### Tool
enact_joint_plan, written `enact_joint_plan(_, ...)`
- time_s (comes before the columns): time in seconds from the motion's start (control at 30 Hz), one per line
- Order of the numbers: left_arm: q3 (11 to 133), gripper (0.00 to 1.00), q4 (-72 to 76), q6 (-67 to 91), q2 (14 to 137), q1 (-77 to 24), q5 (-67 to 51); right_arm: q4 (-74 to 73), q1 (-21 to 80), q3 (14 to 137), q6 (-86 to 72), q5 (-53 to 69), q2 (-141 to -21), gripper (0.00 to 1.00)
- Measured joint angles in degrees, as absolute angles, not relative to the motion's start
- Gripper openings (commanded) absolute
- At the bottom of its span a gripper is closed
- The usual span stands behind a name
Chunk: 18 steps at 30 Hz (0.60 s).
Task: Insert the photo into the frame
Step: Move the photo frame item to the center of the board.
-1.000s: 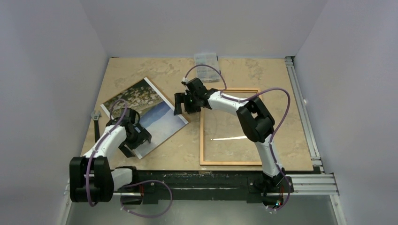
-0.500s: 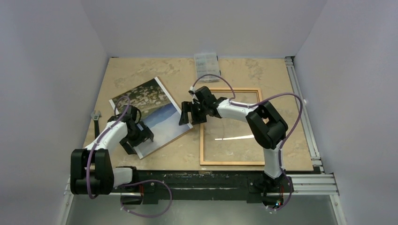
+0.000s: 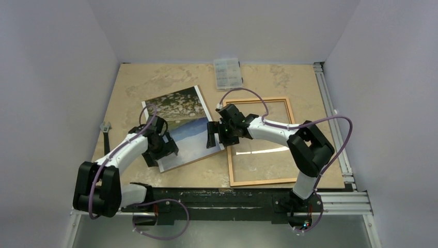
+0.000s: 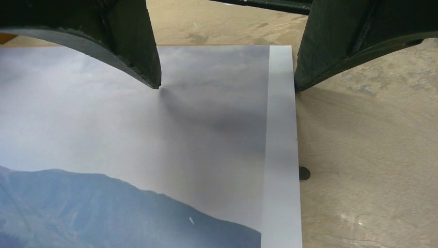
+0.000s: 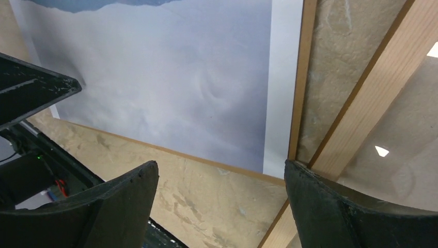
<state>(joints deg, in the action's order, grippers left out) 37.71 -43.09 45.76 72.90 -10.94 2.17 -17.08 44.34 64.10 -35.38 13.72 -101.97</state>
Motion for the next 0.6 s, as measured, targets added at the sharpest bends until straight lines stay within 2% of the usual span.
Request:
enact_joint_plan(0.2,34.9,0.96,-44.1,49.0,61.9,-11.8,4.5,-20.2,46.2,64.8,-33.9,7.8,-100.7,0.93)
enact_joint_plan(0.4,34.8,0.96,-49.5,51.2,51.2,-11.8,7.9,-22.4,46.6,66.0,-33.0,3.8,-100.7,0.88)
enact_joint_plan(0.6,33.6,0.94,-50.5,51.9,50.0,-11.8,8.6,-23.5,46.6,66.7,-32.2,1.5,-100.7,0.83)
